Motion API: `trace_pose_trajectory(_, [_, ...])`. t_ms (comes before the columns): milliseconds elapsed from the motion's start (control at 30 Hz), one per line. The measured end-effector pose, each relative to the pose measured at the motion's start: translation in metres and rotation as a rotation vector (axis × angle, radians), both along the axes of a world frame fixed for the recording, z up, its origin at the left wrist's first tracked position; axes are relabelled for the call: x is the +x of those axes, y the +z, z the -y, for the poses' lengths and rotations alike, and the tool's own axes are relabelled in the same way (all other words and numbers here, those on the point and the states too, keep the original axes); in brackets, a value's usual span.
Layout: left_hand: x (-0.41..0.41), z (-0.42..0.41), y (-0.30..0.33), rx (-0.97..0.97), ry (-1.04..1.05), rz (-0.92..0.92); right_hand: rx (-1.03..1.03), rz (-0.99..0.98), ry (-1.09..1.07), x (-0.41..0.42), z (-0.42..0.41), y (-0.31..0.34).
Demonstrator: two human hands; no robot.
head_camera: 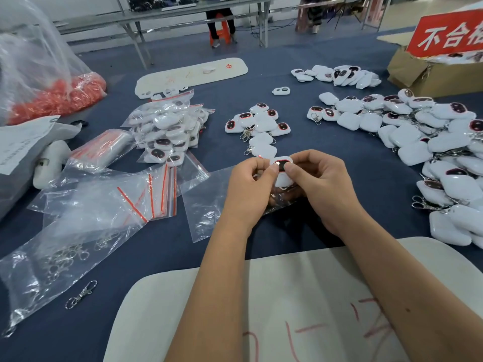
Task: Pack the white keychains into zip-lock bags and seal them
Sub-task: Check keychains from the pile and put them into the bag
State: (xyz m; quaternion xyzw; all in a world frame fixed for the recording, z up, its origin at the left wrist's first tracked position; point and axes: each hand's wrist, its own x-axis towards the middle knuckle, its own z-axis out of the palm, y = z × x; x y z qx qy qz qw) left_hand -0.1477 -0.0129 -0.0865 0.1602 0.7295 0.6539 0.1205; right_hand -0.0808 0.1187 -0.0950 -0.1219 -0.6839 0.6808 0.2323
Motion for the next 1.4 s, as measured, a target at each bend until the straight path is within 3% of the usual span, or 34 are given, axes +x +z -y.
trace_pose_trajectory(667, [0.0,0.003,-0.001,0.032,-0.045,-0.049,0.024,0.016,0.01,0.003,-0.003,0.002])
trace_pose_trajectory(1100, [-0.003,0.009,0.003,0.101,-0.012,0.008,0.041,-0.043,0.155,0.005,0.0,0.004])
trace_pose_trajectory(1200, [-0.004,0.008,0.007,0.137,0.002,0.09,0.064,-0.048,0.125,0.005,0.0,0.004])
trace_pose_trajectory(1300, [-0.008,0.01,0.006,0.078,0.127,0.089,0.026,-0.041,0.121,0.005,-0.001,0.005])
trace_pose_trajectory(1400, [-0.011,0.014,0.001,-0.14,0.37,-0.149,-0.001,-0.045,0.096,0.005,-0.002,0.005])
